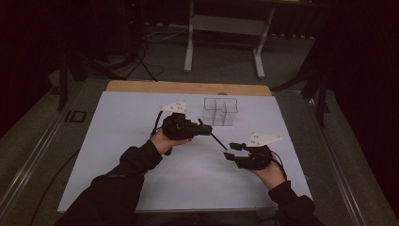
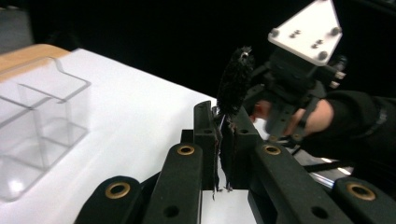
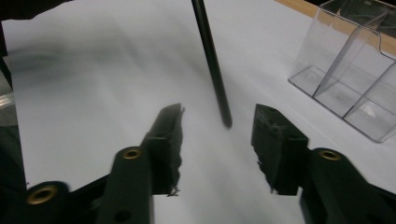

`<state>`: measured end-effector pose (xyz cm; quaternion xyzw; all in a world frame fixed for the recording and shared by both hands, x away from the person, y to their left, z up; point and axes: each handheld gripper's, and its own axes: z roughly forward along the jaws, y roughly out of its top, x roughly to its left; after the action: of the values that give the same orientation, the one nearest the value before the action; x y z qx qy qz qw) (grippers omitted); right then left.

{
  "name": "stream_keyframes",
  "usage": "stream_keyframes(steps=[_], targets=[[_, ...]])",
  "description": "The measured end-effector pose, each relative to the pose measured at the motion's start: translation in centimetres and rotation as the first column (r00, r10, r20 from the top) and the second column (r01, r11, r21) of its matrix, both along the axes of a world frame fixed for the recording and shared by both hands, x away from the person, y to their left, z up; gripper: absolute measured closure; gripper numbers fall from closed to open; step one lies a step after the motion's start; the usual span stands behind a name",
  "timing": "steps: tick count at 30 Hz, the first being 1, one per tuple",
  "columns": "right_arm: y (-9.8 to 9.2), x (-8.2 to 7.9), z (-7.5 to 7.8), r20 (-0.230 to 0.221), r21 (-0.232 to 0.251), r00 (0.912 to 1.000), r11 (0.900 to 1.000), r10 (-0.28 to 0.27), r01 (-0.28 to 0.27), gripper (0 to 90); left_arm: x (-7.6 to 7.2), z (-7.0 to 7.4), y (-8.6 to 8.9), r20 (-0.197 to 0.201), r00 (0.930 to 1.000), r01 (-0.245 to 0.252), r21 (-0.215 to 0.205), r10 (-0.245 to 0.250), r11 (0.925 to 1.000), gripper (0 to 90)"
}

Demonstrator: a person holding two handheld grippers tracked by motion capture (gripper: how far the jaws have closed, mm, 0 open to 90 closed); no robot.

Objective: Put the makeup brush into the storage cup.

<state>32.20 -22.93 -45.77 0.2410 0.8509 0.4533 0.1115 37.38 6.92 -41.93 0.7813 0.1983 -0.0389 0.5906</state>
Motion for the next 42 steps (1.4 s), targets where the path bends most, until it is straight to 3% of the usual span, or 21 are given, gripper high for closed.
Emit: stream_keyframes(steps=[5,14,18,20,22,23,28,29,31,34,36,37,40,42], targets=[[-0.7,-0.1,0.4,0.005,0.032,0.9994,0.999,-0.033,0.033,44.8,0.0,0.8,0.6,0.005,0.9988,-0.048,0.013,0.048,0.9988,85.6],[-1.9,-0.7,1.0,0.025,0.099,0.9955,0.991,-0.092,0.089,13.8,0.1,2.4,1.2,0.018,0.9945,-0.104,0.067,0.103,0.9923,85.6],[-2.5,-1.2,1.4,0.056,0.144,0.9918,0.984,-0.115,0.106,11.4,0.3,2.9,1.2,0.012,0.9907,-0.136,0.084,0.136,0.9871,85.5],[-2.7,-1.7,1.8,0.102,0.164,0.9885,0.982,-0.112,0.094,11.1,0.3,3.2,1.2,0.015,0.9883,-0.152,0.09,0.152,0.9842,85.5],[-2.8,-1.9,2.1,0.12,0.185,0.9869,0.979,-0.107,0.083,11.2,0.3,3.5,1.3,0.011,0.9868,-0.162,0.094,0.161,0.9823,85.5],[-2.9,-2.2,2.4,0.15,0.195,0.9823,0.977,-0.112,0.082,12.5,0.3,3.8,1.3,0.018,0.9839,-0.178,0.1,0.178,0.9789,85.5],[-3.2,-2.4,2.7,0.165,0.225,0.9791,0.971,-0.12,0.081,13.3,0.2,5.2,1.6,0.038,0.977,-0.213,0.113,0.21,0.9705,85.5],[-3.3,-2.4,2.7,0.174,0.232,0.9769,0.969,-0.124,0.082,13.3,0.2,5.8,1.8,0.049,0.971,-0.239,0.122,0.234,0.9635,85.5],[-3.4,-2.4,2.7,0.175,0.245,0.9766,0.966,-0.125,0.08,13.4,0.2,6.1,1.9,0.061,0.9684,-0.247,0.12,0.242,0.9614,85.5],[-3.7,-2.5,2.7,0.193,0.257,0.9722,0.963,-0.132,0.079,13.6,0.6,7.3,2.2,0.089,0.9561,-0.29,0.138,0.279,0.9471,85.5],[-3.8,-2.5,2.7,0.195,0.26,0.9718,0.962,-0.132,0.079,13.6,0.7,7.7,2.2,0.094,0.9538,-0.296,0.134,0.285,0.9457,85.5],[-3.8,-2.5,2.6,0.197,0.26,0.9717,0.962,-0.13,0.077,13.6,0.8,8.0,2.2,0.104,0.9499,-0.308,0.145,0.295,0.9404,85.5],[-3.8,-2.5,2.5,0.199,0.259,0.9716,0.963,-0.128,0.073,13.7,1.2,8.6,2.1,0.122,0.9438,-0.324,0.152,0.307,0.9339,85.4],[-3.8,-2.5,2.5,0.202,0.259,0.9707,0.963,-0.13,0.075,13.7,1.2,8.7,2.0,0.128,0.9424,-0.326,0.15,0.309,0.9332,85.5]])
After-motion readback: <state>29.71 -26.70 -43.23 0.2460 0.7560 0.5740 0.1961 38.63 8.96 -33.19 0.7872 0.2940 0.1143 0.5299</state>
